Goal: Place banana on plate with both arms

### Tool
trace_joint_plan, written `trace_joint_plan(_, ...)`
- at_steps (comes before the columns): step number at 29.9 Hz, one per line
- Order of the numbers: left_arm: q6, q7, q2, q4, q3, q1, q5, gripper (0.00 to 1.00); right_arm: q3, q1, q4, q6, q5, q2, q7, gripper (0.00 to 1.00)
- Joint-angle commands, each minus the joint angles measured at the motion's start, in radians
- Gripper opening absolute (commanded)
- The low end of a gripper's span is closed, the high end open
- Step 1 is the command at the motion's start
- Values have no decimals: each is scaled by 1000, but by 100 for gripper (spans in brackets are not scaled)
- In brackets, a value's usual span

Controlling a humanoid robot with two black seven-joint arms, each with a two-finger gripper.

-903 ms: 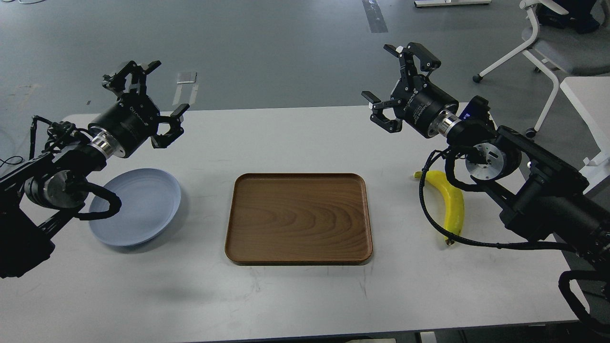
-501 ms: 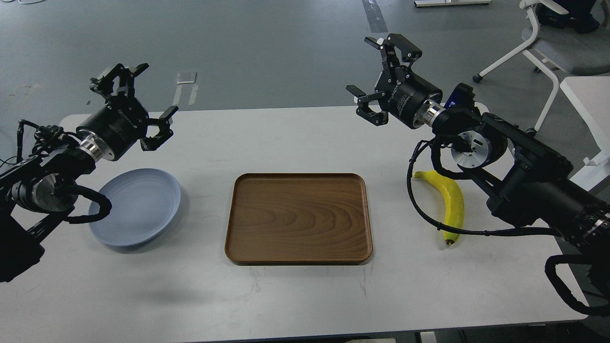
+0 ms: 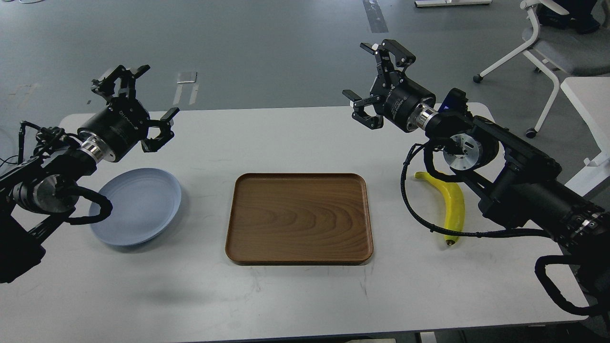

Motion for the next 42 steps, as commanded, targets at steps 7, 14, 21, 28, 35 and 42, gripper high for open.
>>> trace_joint_plan(7,5,-3,0,-1,-16,-2,5,98,9,-12,7,9,0,-66,14,100)
trace_joint_plan(14,10,-3,-3,0,-18,-9,12,98,14,-27,9,12,0,-64,106,100)
trace_joint_plan(21,17,-6,-2,9,-12,-5,18,98,14,-45,13,12,-2,-64,113,100)
trace_joint_plan(28,36,-25,6,11,-13,-6,132,98,12,-45,13,12,-5,-60,112,100)
trace_joint_plan(35,116,-90,1,6,-16,-29,331,98,14,-42,15,12,-32,-58,124,100)
trace_joint_plan(42,180,-160,4,-12,-1,-37,484,98,15,-44,15,12,-32,-66,124,100)
